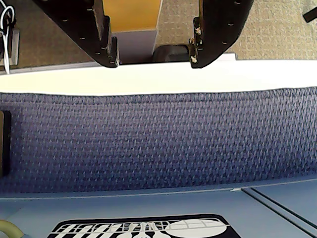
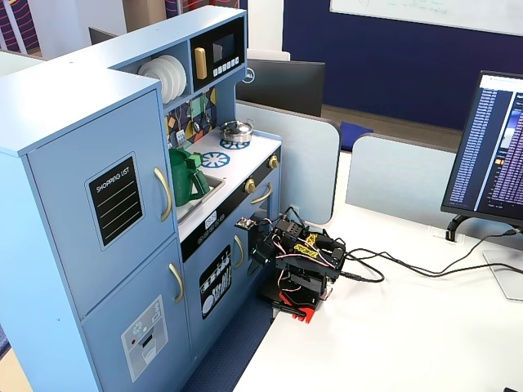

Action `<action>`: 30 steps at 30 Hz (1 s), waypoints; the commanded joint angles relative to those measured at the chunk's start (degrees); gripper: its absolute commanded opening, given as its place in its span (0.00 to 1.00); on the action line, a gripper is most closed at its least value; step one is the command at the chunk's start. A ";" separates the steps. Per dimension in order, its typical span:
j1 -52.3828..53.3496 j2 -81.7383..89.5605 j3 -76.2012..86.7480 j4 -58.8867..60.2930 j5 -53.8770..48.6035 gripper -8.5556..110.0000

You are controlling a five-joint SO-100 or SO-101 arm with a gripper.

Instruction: Take off the lid from the green recipient and place it on the counter

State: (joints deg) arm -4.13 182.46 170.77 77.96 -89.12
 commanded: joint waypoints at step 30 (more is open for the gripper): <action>7.65 -16.87 -29.53 -40.61 -8.35 0.07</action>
State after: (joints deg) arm 4.75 171.91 156.01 53.70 -95.54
